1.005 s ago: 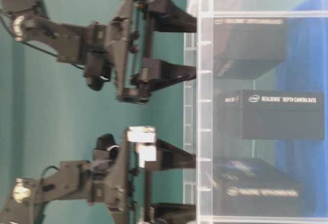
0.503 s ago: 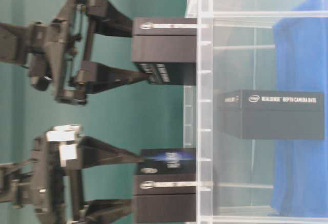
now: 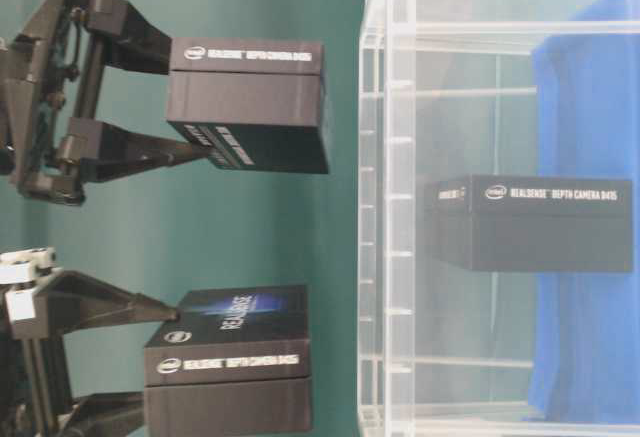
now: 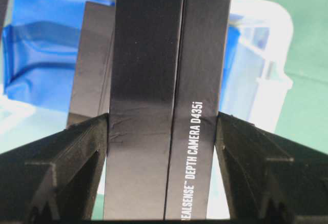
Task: Take the box out of the case with both arms.
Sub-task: 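Lift the gripped boxes straight up out of the bin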
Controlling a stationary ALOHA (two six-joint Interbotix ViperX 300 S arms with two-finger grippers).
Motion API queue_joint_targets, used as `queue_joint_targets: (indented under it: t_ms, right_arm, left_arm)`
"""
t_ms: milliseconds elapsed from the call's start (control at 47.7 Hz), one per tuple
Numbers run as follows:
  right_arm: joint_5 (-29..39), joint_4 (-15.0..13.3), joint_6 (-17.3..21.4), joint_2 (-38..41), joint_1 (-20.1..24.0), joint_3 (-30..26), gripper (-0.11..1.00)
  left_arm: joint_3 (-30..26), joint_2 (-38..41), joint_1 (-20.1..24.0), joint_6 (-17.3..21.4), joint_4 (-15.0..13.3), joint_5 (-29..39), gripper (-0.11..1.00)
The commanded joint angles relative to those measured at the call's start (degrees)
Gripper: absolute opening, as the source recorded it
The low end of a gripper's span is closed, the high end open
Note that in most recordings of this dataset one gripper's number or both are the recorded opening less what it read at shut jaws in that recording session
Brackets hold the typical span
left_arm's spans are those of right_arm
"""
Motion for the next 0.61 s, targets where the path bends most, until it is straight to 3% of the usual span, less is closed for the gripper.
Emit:
queue_joint_targets:
  t_ms: [0, 587]
  right_arm:
    - [0.62, -0.79, -0.09, -2.29, 0.44, -2.37, 0.67]
    - [0.79, -0.88, -0.09, -2.29, 0.79, -2.55, 0.67]
  left_arm:
    - [-2.55, -1.23, 0.18, 0.09, 0.26, 0.62, 0.64]
    - [-2.81, -1.14, 0.09, 0.44, 0.26, 1.23, 0.64]
